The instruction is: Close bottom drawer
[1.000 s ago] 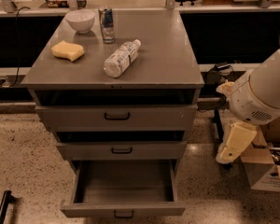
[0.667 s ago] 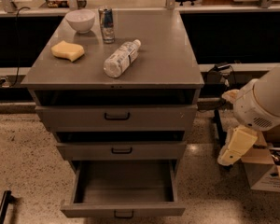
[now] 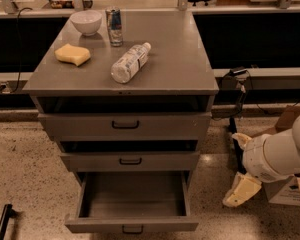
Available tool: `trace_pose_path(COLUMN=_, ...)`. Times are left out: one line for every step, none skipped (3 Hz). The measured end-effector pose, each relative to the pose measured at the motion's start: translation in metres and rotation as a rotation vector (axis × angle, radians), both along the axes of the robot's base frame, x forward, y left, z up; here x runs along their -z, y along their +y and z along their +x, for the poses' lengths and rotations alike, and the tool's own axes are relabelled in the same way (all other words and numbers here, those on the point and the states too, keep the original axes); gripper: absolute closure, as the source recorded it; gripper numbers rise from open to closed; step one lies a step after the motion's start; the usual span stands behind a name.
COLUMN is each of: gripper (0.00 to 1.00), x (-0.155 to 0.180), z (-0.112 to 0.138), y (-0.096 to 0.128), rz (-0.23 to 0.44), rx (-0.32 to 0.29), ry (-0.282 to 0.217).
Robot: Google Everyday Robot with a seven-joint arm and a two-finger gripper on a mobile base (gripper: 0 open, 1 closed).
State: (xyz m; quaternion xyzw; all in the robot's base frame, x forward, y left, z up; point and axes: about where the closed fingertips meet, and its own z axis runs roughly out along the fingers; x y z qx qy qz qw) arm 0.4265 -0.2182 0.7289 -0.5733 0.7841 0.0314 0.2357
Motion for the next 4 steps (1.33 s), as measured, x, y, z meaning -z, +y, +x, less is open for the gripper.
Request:
trace_pose_path(gripper=0.00, x=-0.006, z=0.018, y=-0.003, rz=-0.004, rx=0.024, ry=-0.082)
trace_pose_path(gripper=0.00, x=-0.006, z=0.018, y=-0.003, rz=-0.004, rx=0.024, ry=-0.081)
trace_pose_path(gripper=0.00, x=0.017, z=0.022, y=0.007, rz=0.009, rx=0.020, ry=-0.034)
trace_pose_path(gripper=0.00, x=0.082, z=0.004, y=0.031, rz=0.070, rx=0.017, ry=0.030)
